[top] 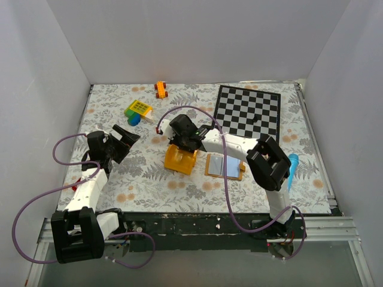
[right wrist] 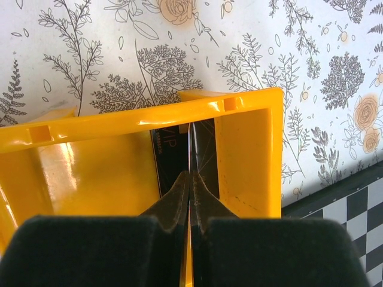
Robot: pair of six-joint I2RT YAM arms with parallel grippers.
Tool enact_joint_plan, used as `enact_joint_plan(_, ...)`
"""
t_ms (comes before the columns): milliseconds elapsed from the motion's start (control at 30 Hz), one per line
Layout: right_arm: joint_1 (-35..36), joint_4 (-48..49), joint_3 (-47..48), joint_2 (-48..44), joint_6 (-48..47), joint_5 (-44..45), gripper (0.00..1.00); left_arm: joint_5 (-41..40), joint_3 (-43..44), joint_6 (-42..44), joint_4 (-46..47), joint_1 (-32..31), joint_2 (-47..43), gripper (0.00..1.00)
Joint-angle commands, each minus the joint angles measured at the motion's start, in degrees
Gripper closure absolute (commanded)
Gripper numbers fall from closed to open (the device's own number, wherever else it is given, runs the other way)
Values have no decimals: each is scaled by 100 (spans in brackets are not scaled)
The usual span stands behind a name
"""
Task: Put the credit cards into the card holder
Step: Pick up the credit card from the storage box, then insert the credit card into the card slot.
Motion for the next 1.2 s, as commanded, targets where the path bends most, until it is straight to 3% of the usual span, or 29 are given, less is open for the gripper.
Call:
enact_joint_plan(0, -32, 16, 284, -347, -9, -25, 99, 50, -85, 5, 77, 27, -45, 2)
enact_joint_plan(600, -41, -362, 539, -698, -35, -210, 99, 129, -77, 5, 148, 36, -28, 2)
enact_joint_plan(867, -50, -950, 1005, -1444, 79, -351, 99, -188, 590, 356, -564, 27, -317, 2)
enact_joint_plan(1033, -164, -1232, 1058, -2191, 667, -517, 99, 462, 960, 181, -144, 18, -388, 2)
enact_joint_plan(1167, -462, -1241, 699, -2955, 1440, -833, 99, 1077, 1153, 49, 891, -271, -301, 2)
